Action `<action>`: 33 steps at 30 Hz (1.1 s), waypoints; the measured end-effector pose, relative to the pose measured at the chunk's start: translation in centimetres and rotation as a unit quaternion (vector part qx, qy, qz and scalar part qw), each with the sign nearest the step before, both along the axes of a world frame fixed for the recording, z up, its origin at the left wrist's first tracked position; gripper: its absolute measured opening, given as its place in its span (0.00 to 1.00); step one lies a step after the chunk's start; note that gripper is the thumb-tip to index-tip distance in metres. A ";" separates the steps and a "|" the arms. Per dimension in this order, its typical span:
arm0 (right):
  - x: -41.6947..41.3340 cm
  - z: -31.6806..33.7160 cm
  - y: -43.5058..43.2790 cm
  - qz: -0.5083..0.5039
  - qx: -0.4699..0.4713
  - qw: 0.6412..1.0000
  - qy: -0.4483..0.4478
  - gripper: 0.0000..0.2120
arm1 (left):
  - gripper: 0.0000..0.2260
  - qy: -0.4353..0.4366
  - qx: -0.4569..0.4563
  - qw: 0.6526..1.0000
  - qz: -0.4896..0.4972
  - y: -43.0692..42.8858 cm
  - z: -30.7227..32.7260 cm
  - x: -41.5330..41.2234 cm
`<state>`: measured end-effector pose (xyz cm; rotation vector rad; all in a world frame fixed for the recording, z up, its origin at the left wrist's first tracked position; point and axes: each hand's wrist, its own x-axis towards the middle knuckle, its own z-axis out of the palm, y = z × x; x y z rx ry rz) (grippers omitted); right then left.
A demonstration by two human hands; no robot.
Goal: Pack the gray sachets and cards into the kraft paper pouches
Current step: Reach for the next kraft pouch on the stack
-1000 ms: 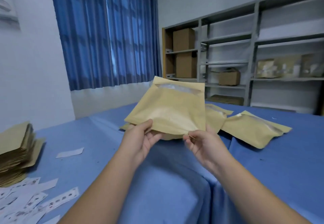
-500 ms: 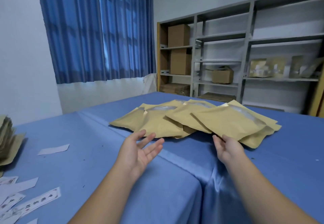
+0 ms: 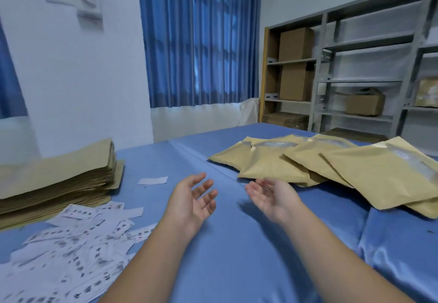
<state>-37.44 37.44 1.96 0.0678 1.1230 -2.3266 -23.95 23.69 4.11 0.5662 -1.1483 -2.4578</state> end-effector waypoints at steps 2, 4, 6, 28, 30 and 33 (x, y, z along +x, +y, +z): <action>2.4 0.3 -3.7 0.057 0.016 0.998 0.015 0.09 | 0.04 -0.003 -0.018 0.999 0.031 -2.5 0.0 2.5; 4.8 0.5 -7.2 0.108 0.019 0.994 0.028 0.08 | 0.03 -0.013 -0.050 0.997 0.065 -5.2 0.1 5.5; 7.2 0.6 -10.5 0.147 0.018 0.988 0.037 0.07 | 0.03 -0.027 -0.088 0.990 0.110 -8.2 0.1 8.8; 19.9 0.8 -32.4 0.097 0.387 0.442 0.804 0.30 | 0.06 -0.135 -0.074 0.927 0.343 -26.5 -5.3 26.5; 19.2 1.6 -33.9 0.095 0.420 0.405 0.806 0.35 | 0.08 -0.138 -0.079 0.925 0.344 -26.8 -5.5 26.3; 17.4 2.5 -35.7 0.095 0.533 0.302 0.784 0.37 | 0.11 -0.159 -0.094 0.923 0.337 -27.1 -5.7 26.1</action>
